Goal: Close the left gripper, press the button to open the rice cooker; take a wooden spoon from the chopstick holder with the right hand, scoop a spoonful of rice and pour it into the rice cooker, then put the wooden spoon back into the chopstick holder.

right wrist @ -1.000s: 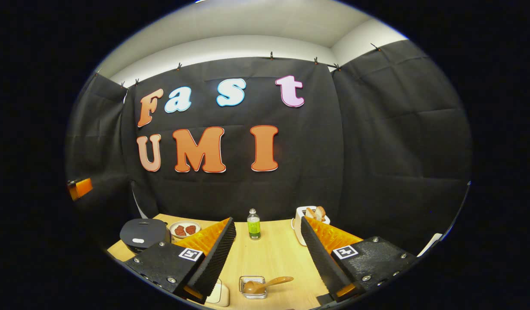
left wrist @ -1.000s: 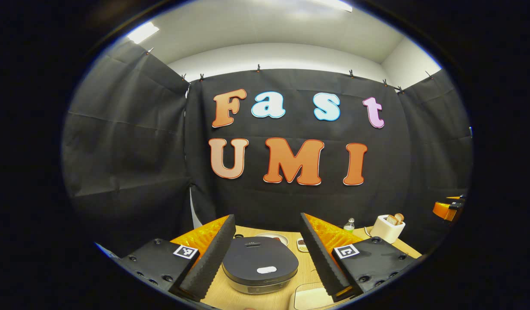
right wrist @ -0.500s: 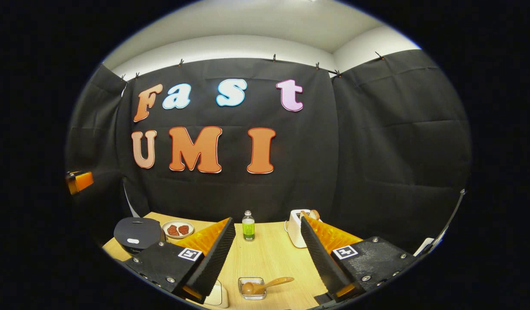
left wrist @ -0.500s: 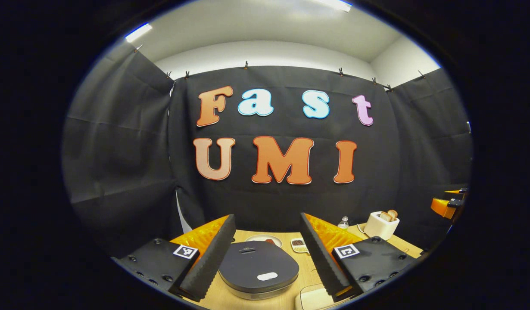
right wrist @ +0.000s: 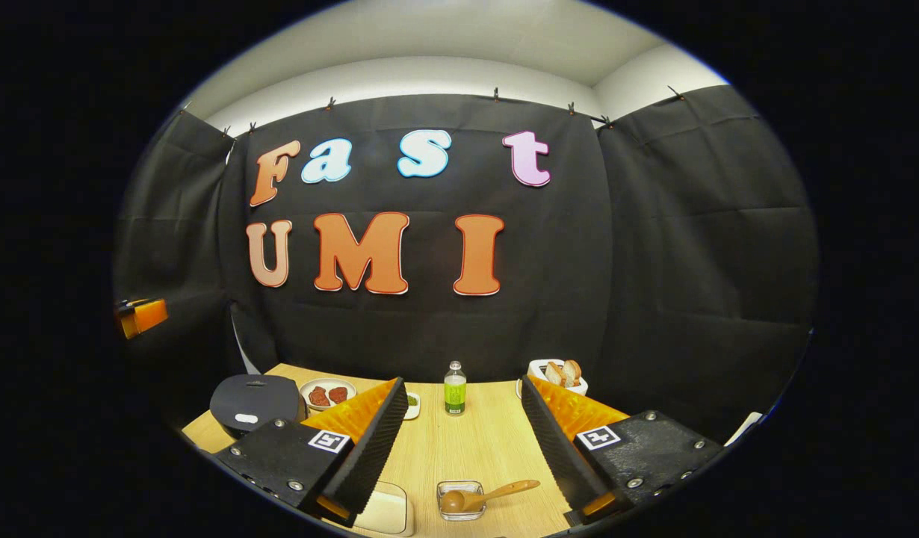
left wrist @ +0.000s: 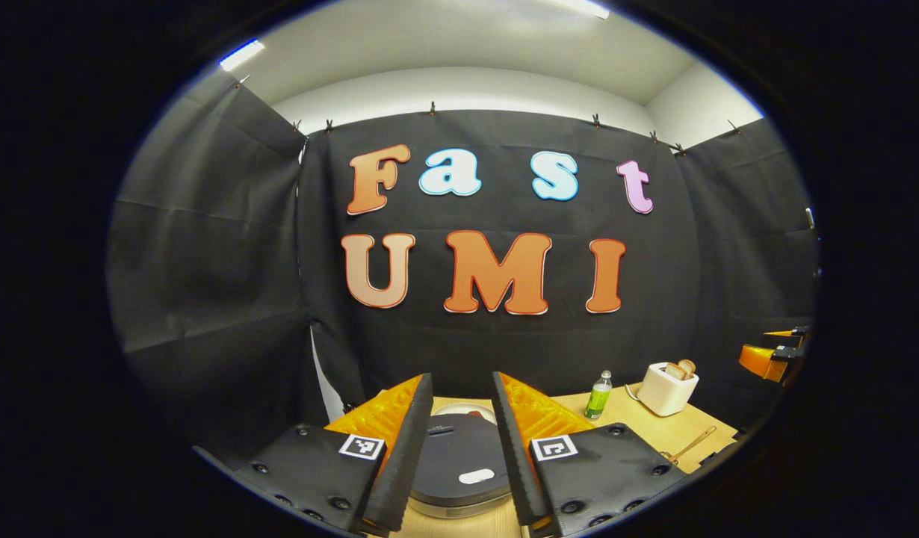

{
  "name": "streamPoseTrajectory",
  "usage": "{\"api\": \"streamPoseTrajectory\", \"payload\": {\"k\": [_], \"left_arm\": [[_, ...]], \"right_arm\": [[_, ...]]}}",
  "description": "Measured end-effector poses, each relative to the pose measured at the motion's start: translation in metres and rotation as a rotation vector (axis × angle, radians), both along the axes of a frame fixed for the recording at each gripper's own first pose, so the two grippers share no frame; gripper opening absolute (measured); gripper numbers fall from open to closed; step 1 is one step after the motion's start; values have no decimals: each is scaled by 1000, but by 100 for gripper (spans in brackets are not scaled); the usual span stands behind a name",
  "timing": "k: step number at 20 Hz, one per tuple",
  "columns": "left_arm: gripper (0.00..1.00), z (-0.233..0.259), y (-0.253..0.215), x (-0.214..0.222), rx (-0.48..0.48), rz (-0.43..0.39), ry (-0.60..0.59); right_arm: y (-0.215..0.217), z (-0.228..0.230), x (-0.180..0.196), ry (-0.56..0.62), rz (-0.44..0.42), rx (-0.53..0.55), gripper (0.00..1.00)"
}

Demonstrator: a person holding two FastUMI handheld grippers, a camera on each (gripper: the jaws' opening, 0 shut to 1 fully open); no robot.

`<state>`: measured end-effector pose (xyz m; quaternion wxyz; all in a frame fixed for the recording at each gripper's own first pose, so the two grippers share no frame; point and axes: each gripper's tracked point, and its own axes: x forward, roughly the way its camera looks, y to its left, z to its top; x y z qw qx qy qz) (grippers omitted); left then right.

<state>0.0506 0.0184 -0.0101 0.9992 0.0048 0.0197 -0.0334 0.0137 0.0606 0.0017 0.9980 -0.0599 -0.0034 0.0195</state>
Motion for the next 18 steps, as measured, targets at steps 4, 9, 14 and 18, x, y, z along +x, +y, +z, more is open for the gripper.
{"api": "streamPoseTrajectory", "payload": {"k": [4,9,14,18], "left_arm": [[5,-16,-10,6,-37,-40,24],[4,-53,-18,12,-7,-74,116],[4,-110,-39,27,3,-141,262],[4,-161,-45,33,45,-170,406]], "right_arm": [[0,0,2,1,2,-3,95],[-1,-4,1,12,0,-7,95],[-3,-14,-1,39,1,-10,95],[-7,-23,-5,67,-6,-1,95]]}}
